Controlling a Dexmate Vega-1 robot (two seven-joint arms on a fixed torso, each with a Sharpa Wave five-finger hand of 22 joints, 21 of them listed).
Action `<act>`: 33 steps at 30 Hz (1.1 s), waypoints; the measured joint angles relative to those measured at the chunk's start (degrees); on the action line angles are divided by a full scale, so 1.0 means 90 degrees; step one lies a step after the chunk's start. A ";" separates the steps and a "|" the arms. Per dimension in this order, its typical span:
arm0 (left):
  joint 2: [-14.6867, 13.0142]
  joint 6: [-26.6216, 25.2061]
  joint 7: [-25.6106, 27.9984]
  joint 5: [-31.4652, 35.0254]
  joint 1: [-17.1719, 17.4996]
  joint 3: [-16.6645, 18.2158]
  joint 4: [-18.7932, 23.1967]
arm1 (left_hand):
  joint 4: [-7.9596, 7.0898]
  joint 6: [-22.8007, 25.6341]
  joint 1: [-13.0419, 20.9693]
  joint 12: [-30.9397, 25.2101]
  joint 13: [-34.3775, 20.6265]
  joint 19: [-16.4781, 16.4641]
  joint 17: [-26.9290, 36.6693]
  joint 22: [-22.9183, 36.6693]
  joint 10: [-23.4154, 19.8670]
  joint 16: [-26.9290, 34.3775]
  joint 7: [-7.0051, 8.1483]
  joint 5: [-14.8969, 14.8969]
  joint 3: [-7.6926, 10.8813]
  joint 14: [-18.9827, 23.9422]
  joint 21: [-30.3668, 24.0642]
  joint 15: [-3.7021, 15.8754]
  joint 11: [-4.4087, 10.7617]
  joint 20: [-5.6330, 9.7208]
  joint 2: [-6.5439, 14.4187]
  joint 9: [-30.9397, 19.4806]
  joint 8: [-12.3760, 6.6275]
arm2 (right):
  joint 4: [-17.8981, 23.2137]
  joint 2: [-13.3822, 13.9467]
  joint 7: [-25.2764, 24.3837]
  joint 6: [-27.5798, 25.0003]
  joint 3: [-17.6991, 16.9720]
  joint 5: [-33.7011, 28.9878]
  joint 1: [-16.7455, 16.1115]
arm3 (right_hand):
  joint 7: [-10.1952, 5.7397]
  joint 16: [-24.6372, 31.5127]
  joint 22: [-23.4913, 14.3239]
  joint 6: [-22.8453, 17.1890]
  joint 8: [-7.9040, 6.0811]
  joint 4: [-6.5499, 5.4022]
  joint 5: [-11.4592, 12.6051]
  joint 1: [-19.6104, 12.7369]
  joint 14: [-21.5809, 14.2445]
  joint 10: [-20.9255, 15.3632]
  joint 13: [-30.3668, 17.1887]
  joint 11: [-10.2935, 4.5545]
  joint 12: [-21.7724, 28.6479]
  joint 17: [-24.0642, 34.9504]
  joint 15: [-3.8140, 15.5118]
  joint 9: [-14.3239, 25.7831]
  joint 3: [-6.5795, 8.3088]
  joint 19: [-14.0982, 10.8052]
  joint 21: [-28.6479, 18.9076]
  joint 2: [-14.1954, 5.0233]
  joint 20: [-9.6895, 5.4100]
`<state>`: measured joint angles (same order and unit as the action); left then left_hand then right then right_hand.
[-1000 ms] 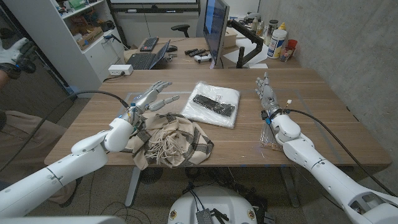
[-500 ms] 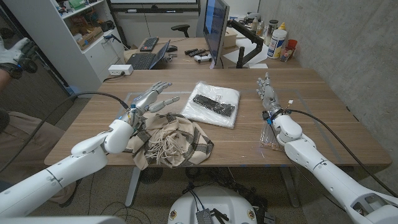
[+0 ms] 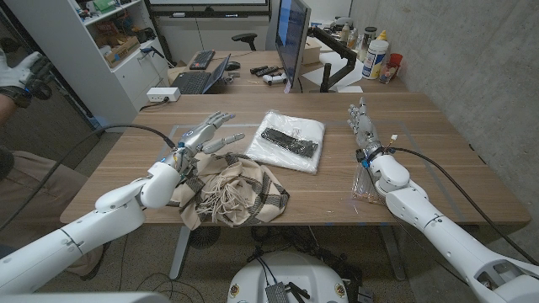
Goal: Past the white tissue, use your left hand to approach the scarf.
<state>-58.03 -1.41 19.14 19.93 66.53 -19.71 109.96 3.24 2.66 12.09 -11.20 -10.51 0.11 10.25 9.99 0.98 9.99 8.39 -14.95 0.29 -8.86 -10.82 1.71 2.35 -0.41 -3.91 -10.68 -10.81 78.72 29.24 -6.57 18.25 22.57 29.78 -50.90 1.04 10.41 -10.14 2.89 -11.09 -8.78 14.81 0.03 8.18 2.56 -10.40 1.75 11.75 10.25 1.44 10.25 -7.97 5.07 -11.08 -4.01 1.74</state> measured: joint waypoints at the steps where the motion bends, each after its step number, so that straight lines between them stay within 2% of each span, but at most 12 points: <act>1: -0.0006 0.0000 0.0000 0.0000 0.0000 0.0000 -0.0001 | 0.0000 0.0000 0.0000 0.0000 0.0000 0.0000 0.0000 0.0000 0.0000 0.0000 0.0000 0.0000 0.0000 0.0000 0.0000 0.0000 0.0000 0.0000 0.0000 0.0000 0.0000 | 0.0000 0.0005 -0.0001 0.0000 -0.0005 0.0000 -0.0006 | 0.0000 0.0000 0.0000 0.0000 0.0000 0.0000 0.0000 0.0000 0.0000 0.0000 0.0000 0.0000 0.0000 0.0000 0.0000 0.0000 0.0000 0.0000 0.0000 0.0000 0.0000; 17: -0.0060 0.0398 -0.0096 -0.0074 0.0077 0.0003 -0.0166 | -0.0018 -0.0016 0.0000 0.0000 0.0000 0.0000 0.0000 0.0000 0.0026 0.0045 -0.0015 -0.0039 -0.0017 0.0000 -0.0013 0.0000 0.0026 0.0000 0.0000 0.0000 0.0000 | 0.0056 0.0082 -0.0035 -0.0073 -0.0046 0.0014 -0.0089 | 0.0000 0.0000 0.0000 -0.0001 0.0000 0.0000 0.0000 0.0000 0.0000 0.0000 0.0000 0.0000 0.0000 0.0000 0.0000 0.0000 0.0000 0.0000 0.0000 0.0000 0.0000; 29: 0.0070 0.0728 -0.0023 -0.0168 0.0118 -0.0025 -0.0467 | -0.0018 -0.0059 -0.0022 -0.0031 0.0000 -0.0033 0.0000 0.0000 -0.0029 0.0074 -0.0011 -0.0039 -0.0017 0.0025 -0.0049 0.0024 0.0020 0.0033 -0.0022 0.0000 0.0000 | 0.0057 0.0125 -0.0027 -0.0152 -0.0058 0.0039 -0.0091 | 0.0000 0.0000 0.0000 -0.0001 0.0000 0.0000 0.0000 0.0000 0.0000 0.0001 0.0000 0.0000 0.0000 0.0000 0.0000 0.0000 0.0000 0.0000 0.0000 0.0000 0.0000; 33: 0.0122 0.1017 0.0049 -0.0246 0.0118 -0.0049 -0.0606 | -0.0044 -0.0059 -0.0025 -0.0031 0.0000 -0.0093 0.0000 0.0000 -0.0038 0.0074 -0.0011 -0.0039 -0.0043 0.0025 -0.0049 0.0024 0.0012 0.0042 -0.0025 0.0000 0.0000 | 0.0057 0.0151 -0.0014 -0.0183 -0.0059 0.0044 -0.0087 | 0.0000 0.0000 0.0000 -0.0001 0.0000 0.0000 0.0000 0.0000 0.0000 0.0001 -0.0001 0.0000 0.0000 0.0000 0.0000 0.0000 0.0000 0.0000 0.0000 0.0000 0.0000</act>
<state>-56.93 7.74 19.58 17.72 67.59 -20.16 104.50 2.85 2.13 11.86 -11.48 -10.51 -0.73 10.25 9.99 0.64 10.65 8.30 -15.30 -0.09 -8.63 -11.26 1.92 2.45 -0.03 -4.14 -10.68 -10.81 79.24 30.60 -6.69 16.60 22.04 30.17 -51.69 1.03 10.41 -10.14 2.88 -11.09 -8.78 14.81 0.03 8.18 2.57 -10.41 1.75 11.75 10.25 1.44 10.25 -7.96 5.07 -11.08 -4.01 1.74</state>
